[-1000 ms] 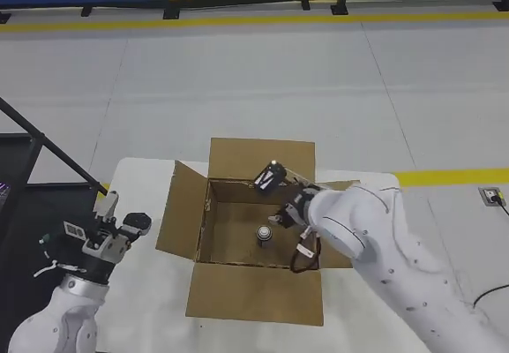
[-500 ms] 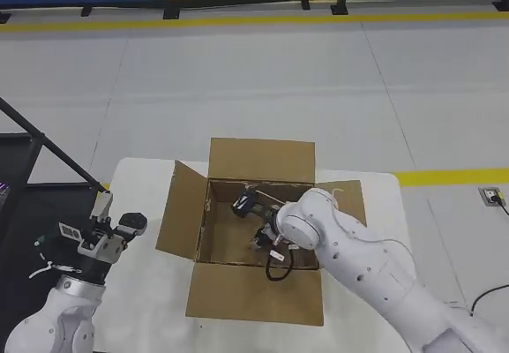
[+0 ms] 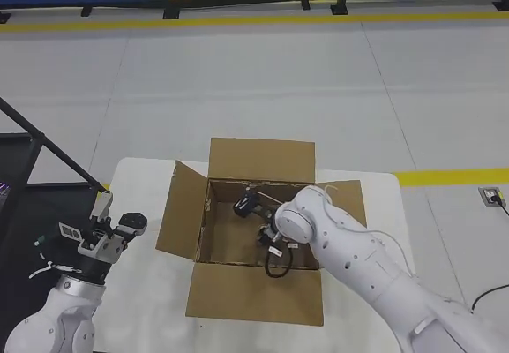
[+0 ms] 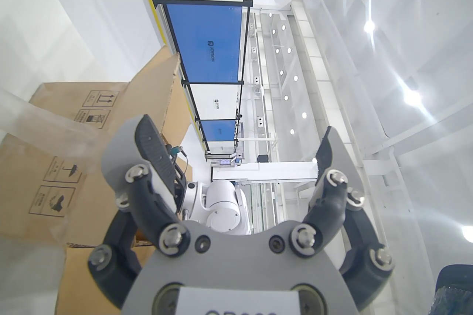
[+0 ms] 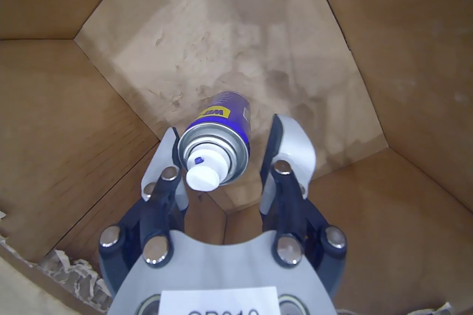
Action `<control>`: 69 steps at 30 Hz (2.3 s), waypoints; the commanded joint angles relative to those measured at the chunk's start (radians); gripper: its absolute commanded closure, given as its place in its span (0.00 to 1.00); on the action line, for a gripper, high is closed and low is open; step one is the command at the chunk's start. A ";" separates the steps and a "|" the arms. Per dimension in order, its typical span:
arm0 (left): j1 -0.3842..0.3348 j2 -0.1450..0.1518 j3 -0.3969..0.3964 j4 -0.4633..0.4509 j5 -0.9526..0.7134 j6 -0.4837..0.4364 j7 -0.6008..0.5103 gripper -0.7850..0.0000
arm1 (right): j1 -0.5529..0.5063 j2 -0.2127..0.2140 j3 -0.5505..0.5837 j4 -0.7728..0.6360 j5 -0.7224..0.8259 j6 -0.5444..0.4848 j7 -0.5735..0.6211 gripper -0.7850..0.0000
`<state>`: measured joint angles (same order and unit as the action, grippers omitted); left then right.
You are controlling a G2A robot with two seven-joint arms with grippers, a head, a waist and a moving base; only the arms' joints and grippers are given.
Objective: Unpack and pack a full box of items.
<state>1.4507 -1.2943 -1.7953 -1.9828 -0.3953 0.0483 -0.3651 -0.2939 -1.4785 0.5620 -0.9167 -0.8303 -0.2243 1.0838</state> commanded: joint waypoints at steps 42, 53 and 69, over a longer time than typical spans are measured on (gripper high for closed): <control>0.000 0.000 0.000 0.000 0.000 0.000 0.000 0.00 | -0.292 0.154 0.393 -0.835 -0.254 -0.001 0.164 1.00; 0.000 0.000 0.000 0.000 0.000 0.000 0.000 0.00 | -0.386 0.180 0.501 -1.000 -0.333 0.060 0.254 1.00; 0.000 0.000 0.000 0.000 0.000 0.000 0.000 0.00 | -0.766 0.228 0.823 -1.363 -0.637 0.285 0.356 1.00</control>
<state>1.4507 -1.2943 -1.7953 -1.9828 -0.3953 0.0483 -0.3651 -1.0342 -1.2521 1.3607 -2.2628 -1.4658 0.0557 1.4418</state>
